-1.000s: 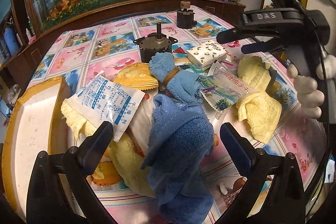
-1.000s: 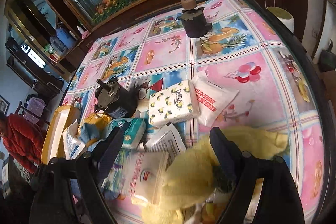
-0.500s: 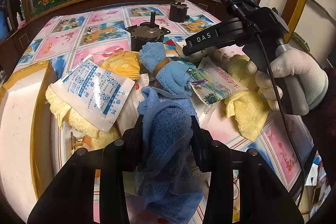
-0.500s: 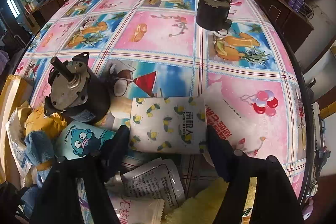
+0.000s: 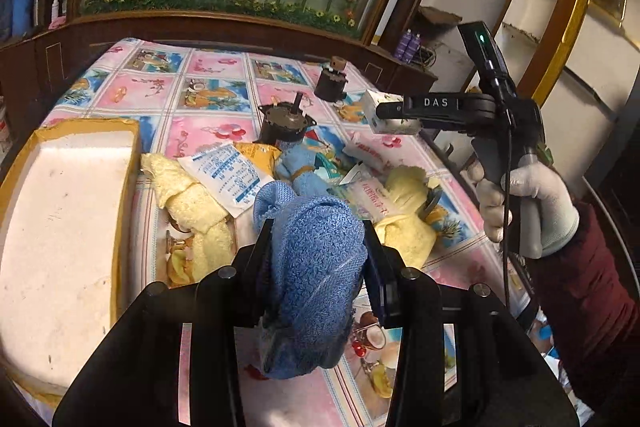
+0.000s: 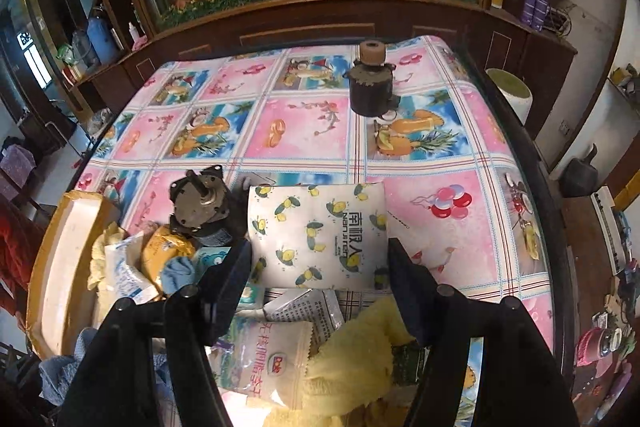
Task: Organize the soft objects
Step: 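Grasp the blue towel with the left gripper while the right grasps the lemon-print tissue pack, then carry both items into the yellow-rimmed box and open both grippers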
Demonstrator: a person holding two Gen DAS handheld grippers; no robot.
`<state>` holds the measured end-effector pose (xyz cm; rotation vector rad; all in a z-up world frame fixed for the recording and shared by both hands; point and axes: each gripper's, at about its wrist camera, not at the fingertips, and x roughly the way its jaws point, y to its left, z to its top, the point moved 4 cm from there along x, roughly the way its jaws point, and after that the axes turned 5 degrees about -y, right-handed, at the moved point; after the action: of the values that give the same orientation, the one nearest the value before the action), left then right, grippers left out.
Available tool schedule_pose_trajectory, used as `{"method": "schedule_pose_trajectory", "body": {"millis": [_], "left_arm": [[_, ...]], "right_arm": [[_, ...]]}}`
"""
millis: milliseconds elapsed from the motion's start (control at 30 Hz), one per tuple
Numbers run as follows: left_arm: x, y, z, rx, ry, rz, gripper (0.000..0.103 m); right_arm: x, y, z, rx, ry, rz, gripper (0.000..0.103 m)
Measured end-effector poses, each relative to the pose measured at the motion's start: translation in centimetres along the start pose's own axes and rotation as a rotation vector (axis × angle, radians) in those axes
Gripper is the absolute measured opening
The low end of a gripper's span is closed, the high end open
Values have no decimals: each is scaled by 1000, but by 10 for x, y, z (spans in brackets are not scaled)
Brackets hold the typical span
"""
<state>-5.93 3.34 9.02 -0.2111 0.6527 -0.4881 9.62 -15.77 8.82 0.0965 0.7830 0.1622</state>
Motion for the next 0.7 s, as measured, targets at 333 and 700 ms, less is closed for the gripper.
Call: {"method": "schedule_pose_trajectory", "body": {"millis": [333, 700], "left_arm": [[-102, 54, 52, -90, -201, 52, 39], [-88, 158, 80, -161, -185, 208, 39]], "right_arm": [[-56, 82, 7, -79, -82, 226, 67], [-34, 213, -3, -237, -43, 412, 67]]}}
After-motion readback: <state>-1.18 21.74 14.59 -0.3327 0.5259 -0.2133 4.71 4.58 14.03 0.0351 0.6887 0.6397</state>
